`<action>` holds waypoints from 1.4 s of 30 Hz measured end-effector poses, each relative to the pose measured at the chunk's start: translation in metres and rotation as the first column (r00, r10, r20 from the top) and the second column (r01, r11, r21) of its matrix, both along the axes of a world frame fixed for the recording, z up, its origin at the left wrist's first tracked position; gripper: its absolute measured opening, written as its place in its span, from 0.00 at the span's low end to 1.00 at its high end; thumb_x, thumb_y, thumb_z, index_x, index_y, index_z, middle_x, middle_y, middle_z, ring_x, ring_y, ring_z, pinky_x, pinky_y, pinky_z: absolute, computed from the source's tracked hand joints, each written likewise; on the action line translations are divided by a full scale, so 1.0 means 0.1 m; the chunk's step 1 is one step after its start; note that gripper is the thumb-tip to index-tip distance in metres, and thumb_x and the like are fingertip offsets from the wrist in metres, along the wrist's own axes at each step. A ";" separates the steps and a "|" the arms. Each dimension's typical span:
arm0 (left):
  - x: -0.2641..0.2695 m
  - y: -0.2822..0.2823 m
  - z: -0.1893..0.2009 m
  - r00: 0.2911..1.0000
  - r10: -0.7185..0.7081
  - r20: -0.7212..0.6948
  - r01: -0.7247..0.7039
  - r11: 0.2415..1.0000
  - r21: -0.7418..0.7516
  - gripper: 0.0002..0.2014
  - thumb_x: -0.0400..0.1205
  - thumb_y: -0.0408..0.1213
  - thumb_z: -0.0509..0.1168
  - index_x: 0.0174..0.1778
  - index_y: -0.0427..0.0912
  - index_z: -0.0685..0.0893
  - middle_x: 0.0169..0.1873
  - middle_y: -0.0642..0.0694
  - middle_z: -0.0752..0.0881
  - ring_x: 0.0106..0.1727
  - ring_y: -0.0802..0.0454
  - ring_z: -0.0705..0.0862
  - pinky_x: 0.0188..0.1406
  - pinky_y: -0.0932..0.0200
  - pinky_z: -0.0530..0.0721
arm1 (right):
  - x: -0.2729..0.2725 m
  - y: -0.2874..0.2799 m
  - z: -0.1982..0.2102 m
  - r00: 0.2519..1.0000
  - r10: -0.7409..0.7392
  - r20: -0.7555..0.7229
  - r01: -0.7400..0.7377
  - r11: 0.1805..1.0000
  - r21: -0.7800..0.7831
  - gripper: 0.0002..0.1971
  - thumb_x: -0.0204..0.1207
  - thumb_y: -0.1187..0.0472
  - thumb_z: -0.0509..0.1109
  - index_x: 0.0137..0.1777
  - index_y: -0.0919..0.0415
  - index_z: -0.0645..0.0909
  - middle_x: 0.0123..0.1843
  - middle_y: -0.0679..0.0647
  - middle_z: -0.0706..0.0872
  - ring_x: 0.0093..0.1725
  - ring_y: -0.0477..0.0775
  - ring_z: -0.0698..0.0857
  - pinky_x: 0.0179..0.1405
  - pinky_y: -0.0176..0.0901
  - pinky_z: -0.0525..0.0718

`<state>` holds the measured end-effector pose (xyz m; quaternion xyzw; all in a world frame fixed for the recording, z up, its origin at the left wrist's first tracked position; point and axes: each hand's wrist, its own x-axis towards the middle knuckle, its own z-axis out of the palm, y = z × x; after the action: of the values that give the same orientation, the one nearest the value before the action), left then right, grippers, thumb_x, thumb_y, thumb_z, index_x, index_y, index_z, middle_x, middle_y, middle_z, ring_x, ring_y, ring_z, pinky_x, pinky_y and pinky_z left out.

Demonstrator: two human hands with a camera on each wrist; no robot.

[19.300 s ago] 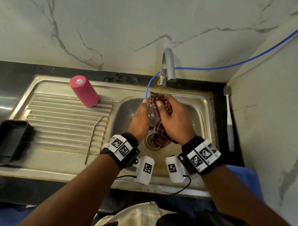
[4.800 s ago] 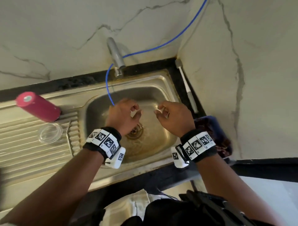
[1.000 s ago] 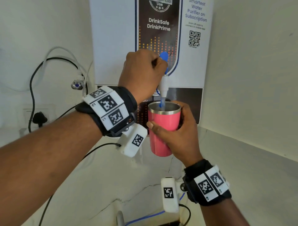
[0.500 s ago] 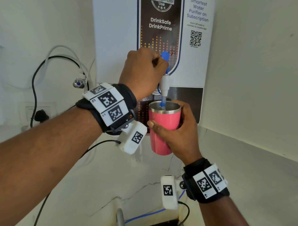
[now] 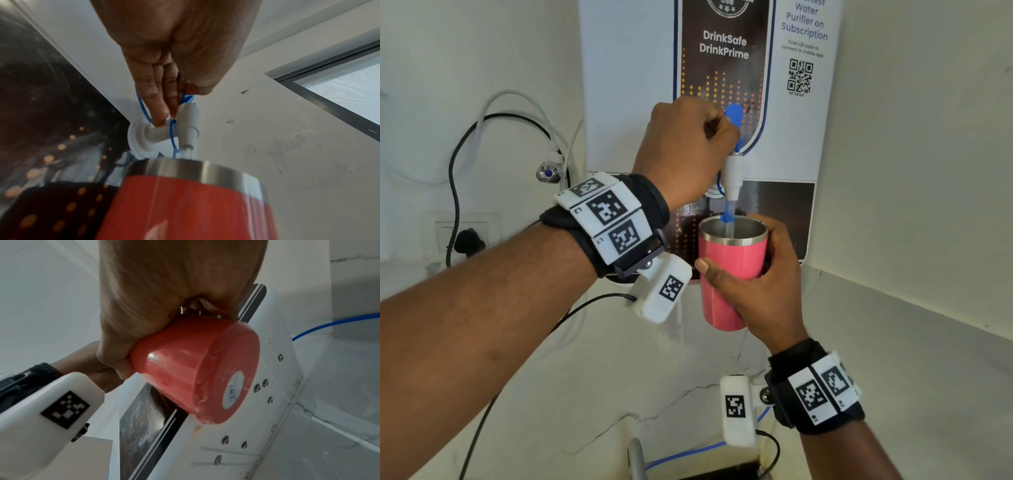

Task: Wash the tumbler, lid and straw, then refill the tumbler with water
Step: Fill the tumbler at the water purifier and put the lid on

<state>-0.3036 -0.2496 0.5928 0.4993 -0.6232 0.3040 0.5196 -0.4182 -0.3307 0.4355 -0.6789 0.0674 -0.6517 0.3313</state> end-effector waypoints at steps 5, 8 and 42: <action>0.00 0.00 0.00 1.000 0.010 0.001 -0.010 1.000 -0.002 0.15 0.86 0.39 0.64 0.36 0.37 0.87 0.31 0.46 0.88 0.33 0.52 0.88 0.37 0.49 0.87 | -0.01 0.02 0.00 1.000 0.014 0.020 -0.014 1.000 -0.006 0.40 0.61 0.48 0.92 0.72 0.47 0.77 0.64 0.41 0.87 0.59 0.47 0.90 0.46 0.41 0.93; 0.00 0.00 0.00 1.000 0.010 0.000 -0.010 1.000 0.001 0.15 0.86 0.39 0.64 0.37 0.37 0.88 0.31 0.46 0.88 0.32 0.52 0.88 0.37 0.49 0.87 | 0.00 0.00 -0.01 1.000 0.016 0.021 -0.016 1.000 -0.017 0.40 0.62 0.51 0.93 0.72 0.47 0.77 0.64 0.41 0.86 0.60 0.47 0.90 0.46 0.40 0.93; 0.05 -0.05 0.02 0.999 -0.007 0.039 0.008 1.000 -0.028 0.15 0.85 0.39 0.64 0.34 0.37 0.86 0.25 0.53 0.80 0.28 0.55 0.81 0.31 0.59 0.84 | 0.01 0.02 -0.07 0.999 0.019 0.046 -0.018 1.000 -0.020 0.43 0.60 0.49 0.94 0.73 0.49 0.78 0.64 0.42 0.88 0.60 0.48 0.90 0.46 0.40 0.93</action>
<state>-0.2990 -0.2551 0.5945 0.4835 -0.6309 0.3202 0.5153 -0.4174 -0.3282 0.4288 -0.6675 0.0470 -0.6648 0.3321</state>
